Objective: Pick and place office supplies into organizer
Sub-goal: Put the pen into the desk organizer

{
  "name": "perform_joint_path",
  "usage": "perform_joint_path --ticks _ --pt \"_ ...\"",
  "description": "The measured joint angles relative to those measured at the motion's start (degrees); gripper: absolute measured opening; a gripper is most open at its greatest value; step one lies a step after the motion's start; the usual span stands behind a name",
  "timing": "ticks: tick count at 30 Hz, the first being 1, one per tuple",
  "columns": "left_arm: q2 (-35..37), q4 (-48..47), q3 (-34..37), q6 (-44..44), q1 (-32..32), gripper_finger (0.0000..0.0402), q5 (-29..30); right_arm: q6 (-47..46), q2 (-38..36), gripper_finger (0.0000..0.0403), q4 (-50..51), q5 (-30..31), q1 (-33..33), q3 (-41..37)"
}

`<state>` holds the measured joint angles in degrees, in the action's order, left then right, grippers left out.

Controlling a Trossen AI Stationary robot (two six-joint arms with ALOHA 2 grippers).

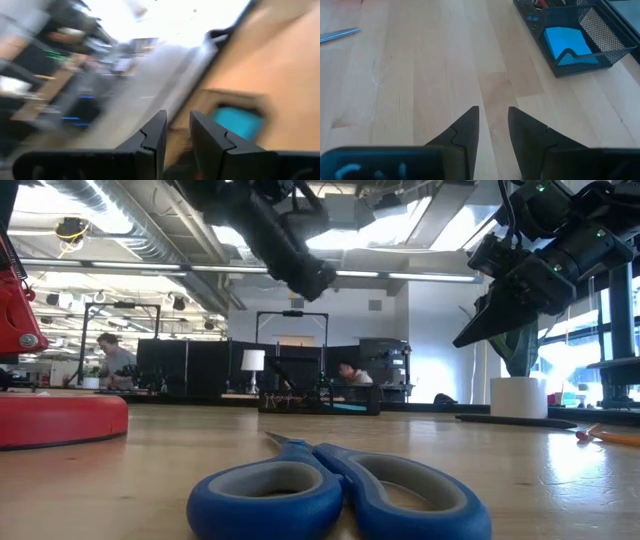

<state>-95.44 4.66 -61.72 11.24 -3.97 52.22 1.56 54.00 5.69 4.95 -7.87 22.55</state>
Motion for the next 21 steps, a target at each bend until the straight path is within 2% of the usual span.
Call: perform_joint_path --ticks 3,5,14,21 --pt "-0.51 -0.02 1.09 -10.94 0.31 0.0079 -11.31 -0.16 0.0 0.0108 0.02 0.0 0.03 0.0" --pt "-0.59 2.83 3.42 -15.42 0.51 0.0079 -15.58 -1.46 0.0 0.0108 0.15 0.0 0.04 0.0" --pt "-0.02 33.46 20.4 -16.54 5.11 0.0079 -12.44 -4.63 0.0 0.0108 5.11 -0.04 0.04 0.02" --pt "-0.02 42.34 28.13 -19.51 7.27 0.0079 -11.08 -5.85 0.0 0.0108 6.93 -0.02 0.04 0.02"
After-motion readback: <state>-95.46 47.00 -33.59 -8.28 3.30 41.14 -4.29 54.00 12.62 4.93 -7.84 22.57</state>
